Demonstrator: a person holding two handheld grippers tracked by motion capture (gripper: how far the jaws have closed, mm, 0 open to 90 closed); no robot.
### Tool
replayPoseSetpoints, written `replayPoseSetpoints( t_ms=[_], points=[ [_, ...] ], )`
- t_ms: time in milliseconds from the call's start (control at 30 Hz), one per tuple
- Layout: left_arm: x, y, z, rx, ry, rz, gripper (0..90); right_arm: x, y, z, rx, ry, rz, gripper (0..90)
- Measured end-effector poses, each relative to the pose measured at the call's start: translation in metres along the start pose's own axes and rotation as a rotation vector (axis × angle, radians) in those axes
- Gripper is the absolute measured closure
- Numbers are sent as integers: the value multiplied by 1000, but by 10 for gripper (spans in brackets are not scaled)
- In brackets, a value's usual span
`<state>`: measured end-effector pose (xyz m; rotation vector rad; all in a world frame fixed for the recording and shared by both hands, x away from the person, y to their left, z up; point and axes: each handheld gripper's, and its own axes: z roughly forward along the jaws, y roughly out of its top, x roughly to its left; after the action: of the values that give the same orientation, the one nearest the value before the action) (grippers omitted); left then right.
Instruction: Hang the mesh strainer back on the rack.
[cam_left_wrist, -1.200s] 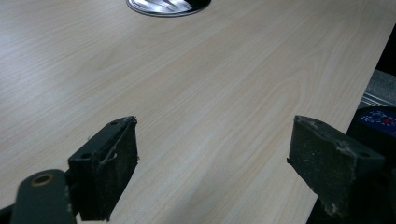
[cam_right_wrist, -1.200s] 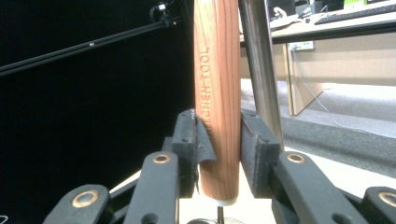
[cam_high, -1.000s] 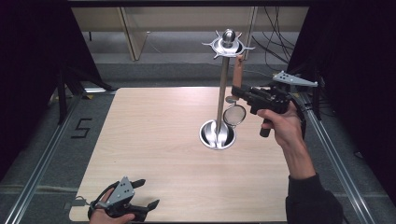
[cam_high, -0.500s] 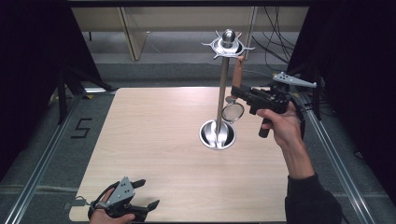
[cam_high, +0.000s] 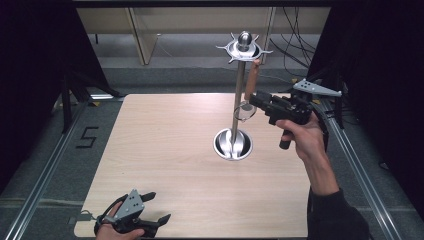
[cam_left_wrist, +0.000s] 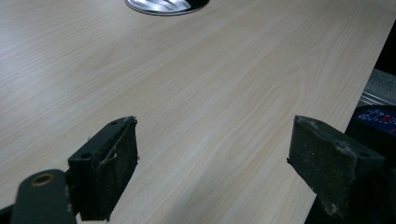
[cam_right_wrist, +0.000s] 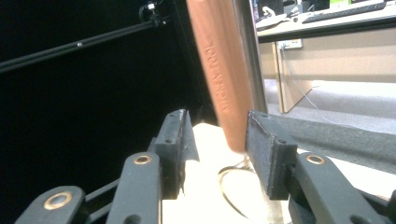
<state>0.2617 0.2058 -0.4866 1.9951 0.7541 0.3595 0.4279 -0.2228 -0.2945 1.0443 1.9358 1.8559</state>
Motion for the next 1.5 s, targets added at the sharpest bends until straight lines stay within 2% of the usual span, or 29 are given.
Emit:
replayPoseSetpoints(
  t_ms=[33,67,133,167,200,233,267,300,333,400,433,533,600,667,767,933,967,1033,1067,1133,1167,1200,1267,1333,1367,1400,1500],
  points=[
    [1,0,-1,10,1,12,152,0,-1,-1,3,-5,-18,589],
    [1,0,0,8,1,9,152,2,-1,-2,6,-9,-3,583],
    [2,1,-1,10,0,35,152,2,-2,-4,1,-23,-27,573],
    [0,0,0,5,2,2,152,2,-3,-6,-2,-29,-35,569],
    [0,0,0,2,0,1,152,3,-3,-7,2,-26,-33,568],
    [0,0,0,0,0,1,152,3,-4,-9,9,-31,-35,566],
    [1,0,0,0,-1,23,152,3,-5,-9,15,-28,-50,563],
    [1,0,0,0,0,21,152,2,-7,-10,13,-37,-59,562],
    [0,0,0,0,2,-1,152,4,-8,-13,20,-43,-47,562],
    [0,0,0,0,3,-2,152,4,-10,-14,11,-39,-53,559],
    [1,0,0,-2,1,20,152,5,-13,-17,10,-42,-67,552],
    [1,0,0,0,1,22,152,6,-15,-18,9,-46,-82,548],
    [0,0,0,5,-1,-1,152,7,-18,-19,13,-54,-83,541],
    [2,0,0,0,1,24,152,6,-22,-18,4,-57,-82,533],
    [2,0,0,1,1,23,152,6,-25,-19,15,-65,-86,526],
    [1,0,0,0,2,22,152,8,-30,-21,0,-72,-77,497],
    [0,0,0,-1,3,-5,152,7,-31,-22,-4,-77,-82,493],
    [0,0,0,5,3,5,152,8,-33,-21,-9,-71,-69,477],
    [2,0,-1,7,3,39,152,7,-33,-21,0,-77,-77,468],
    [3,1,-2,17,8,54,152,7,-35,-20,-5,-83,-67,451],
    [2,1,-2,13,6,52,152,7,-36,-19,-4,-81,-68,445],
    [0,0,-1,-4,-1,21,152,7,-37,-19,6,-83,-55,439],
    [1,0,-1,2,-7,25,152,6,-38,-18,-3,-86,-66,436],
    [0,0,0,-6,-2,15,152,7,-39,-19,-1,-93,-52,435],
    [2,0,-2,8,2,39,152,5,-39,-18,-5,-96,-78,430],
    [2,0,-2,10,-2,40,152,6,-40,-18,5,-86,-58,426],
    [1,0,-2,2,-1,25,152,7,-41,-17,4,-82,-56,414]
  ],
)
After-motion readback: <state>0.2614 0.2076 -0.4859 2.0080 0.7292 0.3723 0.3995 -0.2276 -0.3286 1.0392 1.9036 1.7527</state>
